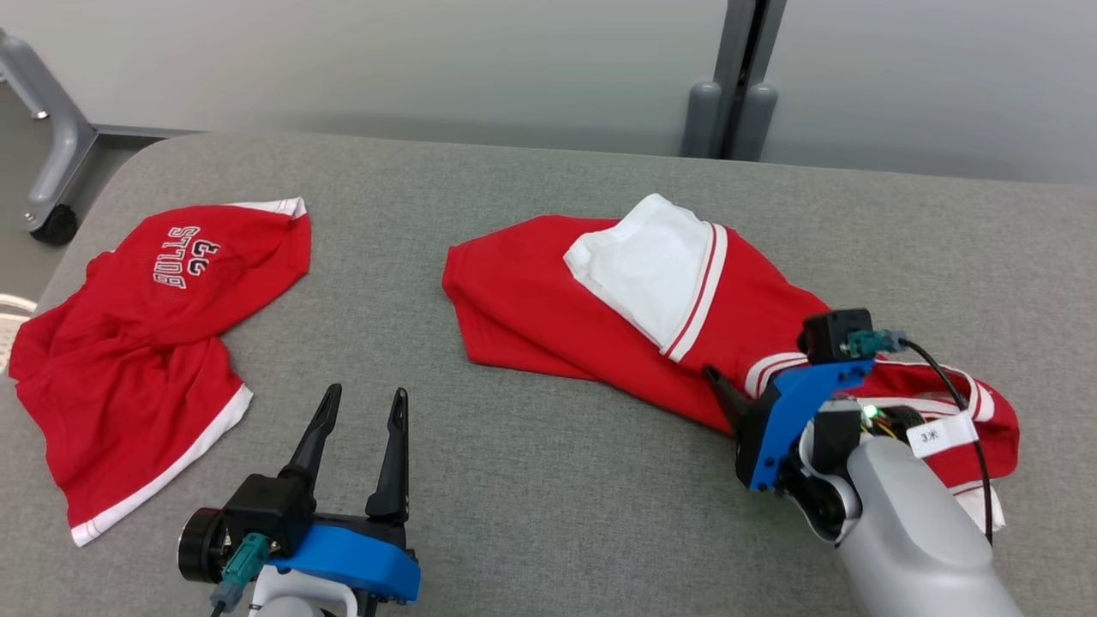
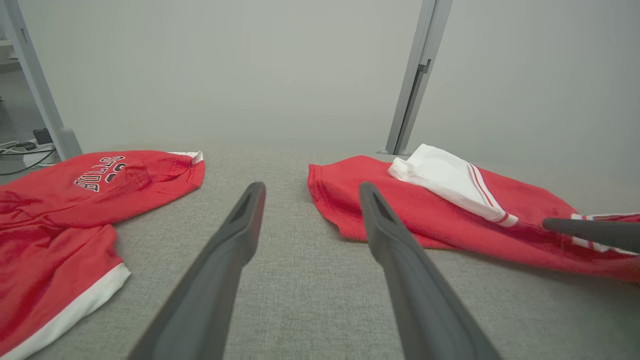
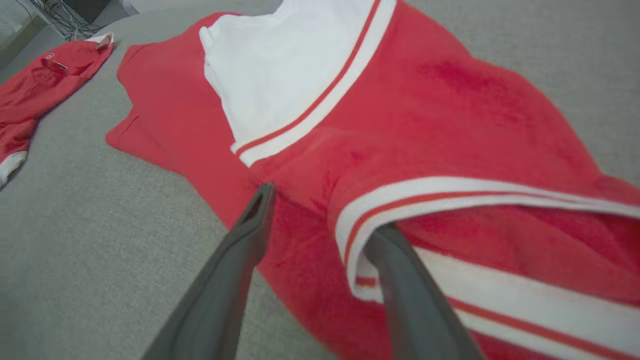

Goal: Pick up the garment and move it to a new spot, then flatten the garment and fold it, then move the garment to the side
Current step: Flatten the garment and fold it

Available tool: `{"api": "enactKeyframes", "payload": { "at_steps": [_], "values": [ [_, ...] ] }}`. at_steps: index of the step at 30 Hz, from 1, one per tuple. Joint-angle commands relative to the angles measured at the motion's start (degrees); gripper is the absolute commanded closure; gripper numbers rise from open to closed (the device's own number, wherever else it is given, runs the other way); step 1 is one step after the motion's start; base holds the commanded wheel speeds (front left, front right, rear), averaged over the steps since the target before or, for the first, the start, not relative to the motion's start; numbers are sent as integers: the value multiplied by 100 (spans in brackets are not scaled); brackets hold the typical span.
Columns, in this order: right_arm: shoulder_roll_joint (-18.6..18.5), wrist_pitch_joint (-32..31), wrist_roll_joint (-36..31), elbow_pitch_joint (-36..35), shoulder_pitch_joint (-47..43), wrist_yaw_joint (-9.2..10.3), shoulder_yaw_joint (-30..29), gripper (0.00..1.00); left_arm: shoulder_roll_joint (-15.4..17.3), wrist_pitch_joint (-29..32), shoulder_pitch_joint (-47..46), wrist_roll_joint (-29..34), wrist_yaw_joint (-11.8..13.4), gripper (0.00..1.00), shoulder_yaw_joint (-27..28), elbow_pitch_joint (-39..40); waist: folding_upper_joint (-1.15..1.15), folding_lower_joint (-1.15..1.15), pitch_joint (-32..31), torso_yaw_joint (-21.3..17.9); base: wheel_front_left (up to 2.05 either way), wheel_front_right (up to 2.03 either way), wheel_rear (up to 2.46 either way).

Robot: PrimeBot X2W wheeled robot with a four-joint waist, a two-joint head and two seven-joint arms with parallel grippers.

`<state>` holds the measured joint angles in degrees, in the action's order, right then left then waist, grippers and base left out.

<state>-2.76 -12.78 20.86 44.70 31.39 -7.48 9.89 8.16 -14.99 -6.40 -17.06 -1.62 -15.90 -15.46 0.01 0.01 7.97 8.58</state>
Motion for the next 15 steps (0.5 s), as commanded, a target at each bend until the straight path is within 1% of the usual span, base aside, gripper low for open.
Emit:
{"api": "enactKeyframes", "payload": {
  "at_steps": [1, 5, 7, 9, 11, 15],
  "values": [
    [-25, 69, 50, 19, 106, -3, 36, 100, -9, -24, -109, 14, -17, 0, -7, -11, -1, -1, 21, 26, 0, 0, 0],
    [-23, 422, 257, -120, 349, -3, 230, 100, 2, -26, -76, 9, -1, 0, 47, 21, -1, -1, 46, 16, 0, 0, 0],
    [-28, 561, 251, -234, 559, -3, 193, 100, 12, -26, -59, 9, 15, 0, 90, 48, -1, -1, 75, -18, 0, 0, 0],
    [-27, 715, 107, -300, 829, -3, -10, 100, 5, -25, -72, 22, 32, 0, 116, 90, -1, -1, 124, -49, 0, 0, 0],
    [-58, 830, -60, -311, 1138, -3, -339, 100, -16, -23, -107, 44, 31, 0, 115, 128, -1, -1, 183, -52, 0, 0, 0],
    [-321, 1091, -431, -89, 1742, -3, -1200, 100, -56, -22, -188, 97, -24, 0, 60, 175, -1, -1, 297, 46, 0, 0, 0]
  ]
}}
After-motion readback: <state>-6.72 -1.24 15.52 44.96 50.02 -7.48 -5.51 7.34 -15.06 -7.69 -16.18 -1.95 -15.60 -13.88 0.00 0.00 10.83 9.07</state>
